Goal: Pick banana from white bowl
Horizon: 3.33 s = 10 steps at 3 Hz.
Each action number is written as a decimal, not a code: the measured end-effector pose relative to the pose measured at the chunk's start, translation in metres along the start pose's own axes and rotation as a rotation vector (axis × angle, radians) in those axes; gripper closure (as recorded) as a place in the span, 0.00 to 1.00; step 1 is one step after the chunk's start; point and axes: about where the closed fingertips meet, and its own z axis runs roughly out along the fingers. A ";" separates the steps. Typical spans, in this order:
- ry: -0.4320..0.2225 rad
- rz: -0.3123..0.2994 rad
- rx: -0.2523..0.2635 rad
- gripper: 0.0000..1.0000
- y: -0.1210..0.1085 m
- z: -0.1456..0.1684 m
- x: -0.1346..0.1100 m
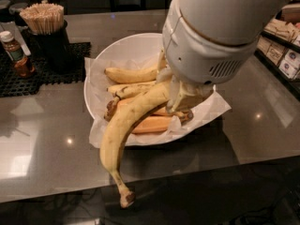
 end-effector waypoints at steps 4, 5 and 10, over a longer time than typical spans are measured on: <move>0.000 0.000 0.000 1.00 0.000 0.000 0.000; 0.000 0.000 0.000 1.00 0.000 0.000 0.000; -0.583 0.472 0.359 1.00 0.077 -0.039 0.193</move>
Offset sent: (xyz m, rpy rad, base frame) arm 0.0112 -0.0143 0.0056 0.2818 0.0418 -0.0075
